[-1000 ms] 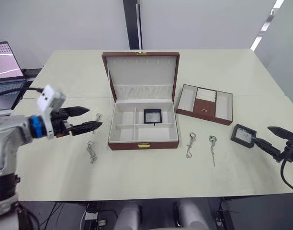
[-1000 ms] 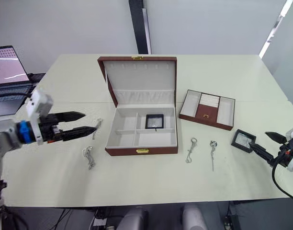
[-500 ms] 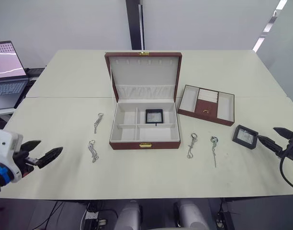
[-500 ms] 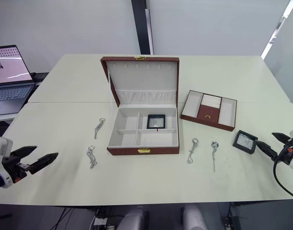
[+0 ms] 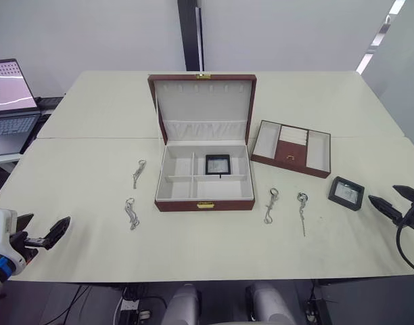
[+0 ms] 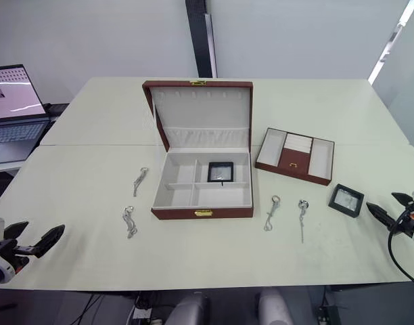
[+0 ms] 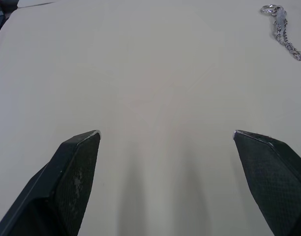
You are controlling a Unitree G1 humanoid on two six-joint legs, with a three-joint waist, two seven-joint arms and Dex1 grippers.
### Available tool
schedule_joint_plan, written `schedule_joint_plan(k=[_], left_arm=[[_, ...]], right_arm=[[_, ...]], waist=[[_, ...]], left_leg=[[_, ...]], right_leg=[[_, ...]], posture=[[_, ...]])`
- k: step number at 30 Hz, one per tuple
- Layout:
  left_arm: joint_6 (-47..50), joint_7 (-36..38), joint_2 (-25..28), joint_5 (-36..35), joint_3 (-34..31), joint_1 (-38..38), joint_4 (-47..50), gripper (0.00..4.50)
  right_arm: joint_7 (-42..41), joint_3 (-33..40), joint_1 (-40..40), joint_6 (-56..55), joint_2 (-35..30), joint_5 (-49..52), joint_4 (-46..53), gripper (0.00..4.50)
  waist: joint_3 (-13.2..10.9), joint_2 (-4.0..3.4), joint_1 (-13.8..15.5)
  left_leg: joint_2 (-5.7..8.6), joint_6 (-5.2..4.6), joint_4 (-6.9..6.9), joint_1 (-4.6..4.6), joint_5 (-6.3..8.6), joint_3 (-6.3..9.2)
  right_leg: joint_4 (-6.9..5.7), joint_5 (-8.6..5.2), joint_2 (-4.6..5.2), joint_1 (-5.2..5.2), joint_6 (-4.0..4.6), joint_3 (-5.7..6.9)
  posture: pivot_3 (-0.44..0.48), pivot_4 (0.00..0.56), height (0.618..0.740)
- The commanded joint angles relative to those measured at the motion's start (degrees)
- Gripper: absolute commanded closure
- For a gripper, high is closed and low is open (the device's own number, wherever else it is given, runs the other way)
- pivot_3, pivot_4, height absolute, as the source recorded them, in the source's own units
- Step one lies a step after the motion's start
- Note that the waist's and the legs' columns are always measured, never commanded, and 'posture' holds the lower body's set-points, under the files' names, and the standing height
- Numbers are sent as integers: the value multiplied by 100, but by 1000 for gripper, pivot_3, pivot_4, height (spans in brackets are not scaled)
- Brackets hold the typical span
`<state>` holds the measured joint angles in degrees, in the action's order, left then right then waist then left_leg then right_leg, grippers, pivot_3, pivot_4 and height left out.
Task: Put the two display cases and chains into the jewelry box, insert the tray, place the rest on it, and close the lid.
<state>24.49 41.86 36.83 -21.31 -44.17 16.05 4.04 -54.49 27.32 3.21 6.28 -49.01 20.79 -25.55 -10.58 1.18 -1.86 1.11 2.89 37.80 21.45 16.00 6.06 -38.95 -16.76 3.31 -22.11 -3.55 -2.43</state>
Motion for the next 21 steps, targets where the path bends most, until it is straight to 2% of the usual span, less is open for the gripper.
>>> schedule_joint_plan(k=[1,13,21], left_arm=[[-161,-25,104,-75,-50,29,19,17],[-153,-101,40,-195,160,-47,132,17],[147,-946,-569,-535,341,-271,1066,17]], right_arm=[[62,68,56,-138,-49,-8,-22,0],[0,136,12,-128,-44,122,8,0],[-699,-290,-74,568,-24,728,1787,0]], waist=[[0,0,-1],[0,-1,0],[4,-6,-2]], left_leg=[[0,0,0,0,0,0],[0,0,0,0,0,1],[-3,0,1,0,0,2]], right_leg=[[0,0,0,0,0,0],[0,0,0,1,0,0],[0,0,0,2,0,1]], posture=[[0,150,740],[0,150,740],[0,150,740]])
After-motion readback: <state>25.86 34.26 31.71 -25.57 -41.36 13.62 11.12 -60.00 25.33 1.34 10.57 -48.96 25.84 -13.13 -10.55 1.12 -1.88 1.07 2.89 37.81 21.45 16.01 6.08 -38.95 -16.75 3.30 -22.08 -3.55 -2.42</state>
